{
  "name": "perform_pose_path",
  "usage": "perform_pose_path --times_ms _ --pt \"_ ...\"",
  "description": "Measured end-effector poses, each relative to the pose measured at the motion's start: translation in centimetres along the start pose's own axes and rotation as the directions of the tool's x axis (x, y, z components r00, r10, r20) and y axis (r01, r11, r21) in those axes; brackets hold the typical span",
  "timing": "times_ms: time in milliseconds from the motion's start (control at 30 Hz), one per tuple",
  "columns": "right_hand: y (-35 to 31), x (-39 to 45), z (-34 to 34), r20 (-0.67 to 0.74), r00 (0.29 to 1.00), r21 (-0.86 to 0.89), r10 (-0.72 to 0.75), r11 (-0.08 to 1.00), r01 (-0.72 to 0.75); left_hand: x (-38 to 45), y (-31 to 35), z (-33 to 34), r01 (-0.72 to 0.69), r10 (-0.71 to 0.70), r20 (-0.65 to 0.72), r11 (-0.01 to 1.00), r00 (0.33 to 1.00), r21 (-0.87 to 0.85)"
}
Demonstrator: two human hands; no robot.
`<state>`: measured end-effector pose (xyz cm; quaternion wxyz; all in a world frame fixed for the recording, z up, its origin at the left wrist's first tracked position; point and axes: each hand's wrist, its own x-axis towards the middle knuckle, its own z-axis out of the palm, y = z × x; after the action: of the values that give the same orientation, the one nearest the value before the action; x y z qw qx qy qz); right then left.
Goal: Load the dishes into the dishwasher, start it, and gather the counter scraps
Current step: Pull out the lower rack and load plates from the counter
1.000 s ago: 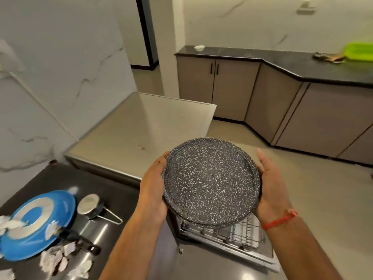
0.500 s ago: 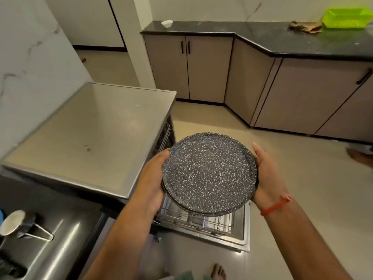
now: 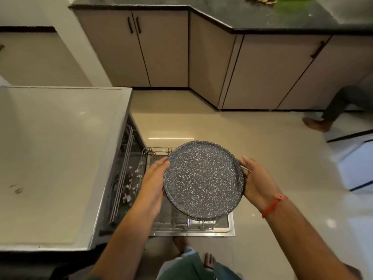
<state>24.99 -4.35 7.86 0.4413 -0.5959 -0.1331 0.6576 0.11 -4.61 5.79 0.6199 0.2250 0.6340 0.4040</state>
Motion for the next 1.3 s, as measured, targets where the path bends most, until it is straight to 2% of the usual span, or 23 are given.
perform_pose_path --times_ms 200,333,433,567,700,800,967,1300 --pt "2.8 4.8 -2.0 -0.127 0.991 -0.163 -0.035 0.987 0.014 5.2 -2.5 1.2 0.092 -0.102 0.063 0.984 0.993 0.155" --pt "5.9 8.1 -3.4 -0.176 0.982 -0.351 -0.065 0.936 -0.001 7.9 -4.5 1.4 0.065 -0.083 0.044 0.950 0.996 0.306" --pt "8.9 11.0 -4.8 -0.165 0.983 -0.511 -0.078 0.860 -0.018 10.5 -7.4 0.6 0.079 -0.105 0.033 0.886 0.994 0.457" --pt "13.1 14.9 -6.5 -0.147 0.986 -0.725 -0.073 0.686 -0.057 13.9 -11.6 -0.7 0.075 -0.121 0.025 0.748 0.992 0.660" --pt "16.5 19.1 -7.3 -0.132 0.990 -0.820 -0.042 0.566 -0.086 17.8 -16.5 -1.7 0.082 -0.134 0.002 0.622 0.991 0.779" --pt "17.9 22.7 -7.7 -0.099 0.993 -0.859 -0.071 0.509 -0.050 21.3 -19.0 -1.7 0.057 -0.079 -0.015 0.560 0.997 0.827" --pt "18.1 29.0 -7.9 -0.051 0.984 -0.876 -0.170 0.481 0.038 27.4 -20.3 -0.2 0.038 0.010 -0.052 0.537 0.999 0.843" --pt "17.0 39.1 -6.6 0.033 0.964 -0.895 -0.264 0.421 0.146 37.8 -20.4 2.2 -0.071 0.148 -0.022 0.596 0.989 0.800"
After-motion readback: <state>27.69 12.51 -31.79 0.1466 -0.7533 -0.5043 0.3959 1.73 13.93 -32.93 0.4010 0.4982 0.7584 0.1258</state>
